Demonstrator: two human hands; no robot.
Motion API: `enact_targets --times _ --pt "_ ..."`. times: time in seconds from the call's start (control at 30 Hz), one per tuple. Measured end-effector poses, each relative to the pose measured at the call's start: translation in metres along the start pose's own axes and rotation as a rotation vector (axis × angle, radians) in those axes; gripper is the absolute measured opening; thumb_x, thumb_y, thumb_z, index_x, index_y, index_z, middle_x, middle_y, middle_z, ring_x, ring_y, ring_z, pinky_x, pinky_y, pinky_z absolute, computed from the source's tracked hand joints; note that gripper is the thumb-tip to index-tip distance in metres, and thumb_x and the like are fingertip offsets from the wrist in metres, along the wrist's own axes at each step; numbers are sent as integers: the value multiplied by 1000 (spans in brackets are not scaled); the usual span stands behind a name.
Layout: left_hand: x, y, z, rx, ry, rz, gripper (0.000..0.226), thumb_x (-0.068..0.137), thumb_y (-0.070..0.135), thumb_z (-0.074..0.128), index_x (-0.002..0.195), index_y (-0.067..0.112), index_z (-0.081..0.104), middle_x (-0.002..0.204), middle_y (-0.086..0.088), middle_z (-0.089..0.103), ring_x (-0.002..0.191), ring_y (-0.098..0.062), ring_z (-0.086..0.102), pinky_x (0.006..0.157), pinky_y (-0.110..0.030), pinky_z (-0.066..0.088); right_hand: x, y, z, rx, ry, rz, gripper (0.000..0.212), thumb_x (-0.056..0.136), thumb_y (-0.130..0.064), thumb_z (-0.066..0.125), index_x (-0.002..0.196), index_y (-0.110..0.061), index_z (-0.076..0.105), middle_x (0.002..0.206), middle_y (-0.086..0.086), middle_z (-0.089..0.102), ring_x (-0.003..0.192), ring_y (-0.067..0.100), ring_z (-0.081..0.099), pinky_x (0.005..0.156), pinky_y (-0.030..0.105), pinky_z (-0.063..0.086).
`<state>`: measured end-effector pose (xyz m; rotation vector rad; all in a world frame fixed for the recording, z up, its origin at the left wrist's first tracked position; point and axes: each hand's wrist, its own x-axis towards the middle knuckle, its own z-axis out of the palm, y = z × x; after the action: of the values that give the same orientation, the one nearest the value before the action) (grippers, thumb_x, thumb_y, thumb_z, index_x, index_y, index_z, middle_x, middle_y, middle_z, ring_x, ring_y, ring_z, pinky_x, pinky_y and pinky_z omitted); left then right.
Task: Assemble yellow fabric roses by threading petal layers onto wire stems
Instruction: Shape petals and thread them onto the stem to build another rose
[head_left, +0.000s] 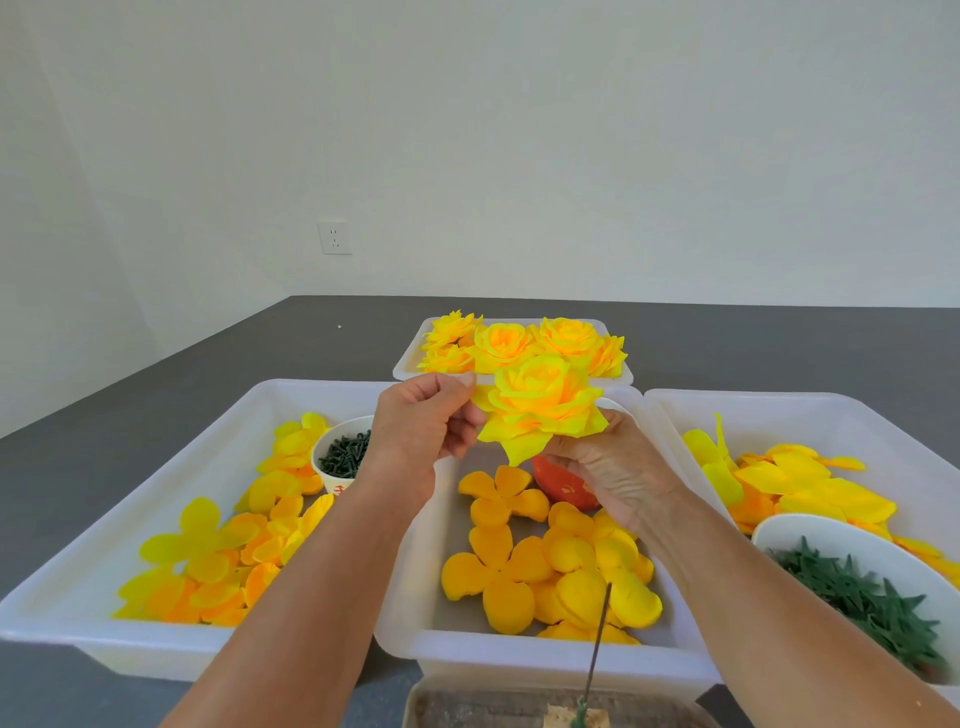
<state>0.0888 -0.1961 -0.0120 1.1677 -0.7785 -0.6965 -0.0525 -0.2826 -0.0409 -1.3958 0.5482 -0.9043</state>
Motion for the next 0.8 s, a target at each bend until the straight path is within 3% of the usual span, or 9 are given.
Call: enact_targets --times 0.27,0.33,0.47,0.53,0.57,0.63,0.67,0.7,0.8 --pt "-2 2 0 -24 -37 13 21 94 20 53 81 8 65 53 0 60 41 -9 47 41 -18 35 2 0 0 4 46 -52 38 39 -38 81 74 -24 77 91 4 74 109 37 58 99 55 44" --pt "-2 1 -1 1 -21 0 23 94 22 54 81 8 66 53 1 59 42 -9 47 42 -20 34 1 -1 0 -7 75 -71 34 43 -37 81 75 -24 76 95 8 73 108 39 58 98 57 43" --pt "-2 -1 0 125 -47 -114 28 89 34 60 72 13 65 58 -1 59 46 -11 48 45 -21 34 3 -1 -3 -55 118 -72 10 69 -21 77 77 -25 74 98 9 72 105 36 60 98 56 43" --pt "-3 -1 1 183 -132 -177 25 89 34 60 74 14 65 62 -3 63 48 -12 51 45 -21 36 4 0 -4 -77 123 -83 10 72 -14 76 77 -22 73 92 10 73 101 34 62 96 49 47" --pt "-3 -1 2 203 -168 -198 22 89 29 60 75 13 65 63 -4 64 49 -11 52 45 -21 38 3 0 -3 -87 121 -102 11 72 -10 76 76 -20 72 87 11 74 95 31 63 90 39 52" --pt "-3 -1 0 191 -181 -225 18 89 15 60 71 12 64 62 -4 65 48 -10 53 46 -20 39 1 -1 -2 -121 110 -157 12 72 -4 75 72 -16 71 83 13 72 77 18 61 68 13 51" --pt "-3 -1 0 164 -169 -235 18 88 9 60 70 11 63 61 -4 64 48 -10 52 46 -20 39 0 -1 -2 -144 110 -177 14 73 -2 74 71 -15 71 81 13 72 70 11 57 60 7 46" --pt "-3 -1 -1 139 -154 -239 19 87 5 60 69 11 62 60 -3 64 48 -10 52 46 -20 39 0 0 -2 -164 111 -188 15 75 -1 73 70 -15 70 74 12 71 65 6 55 56 5 43" --pt "-2 -1 0 186 -113 -199 22 85 0 61 67 12 59 54 3 60 48 -9 50 47 -19 39 1 1 -3 -191 110 -194 23 77 -1 72 64 -19 66 56 -11 66 55 -5 53 53 3 41"
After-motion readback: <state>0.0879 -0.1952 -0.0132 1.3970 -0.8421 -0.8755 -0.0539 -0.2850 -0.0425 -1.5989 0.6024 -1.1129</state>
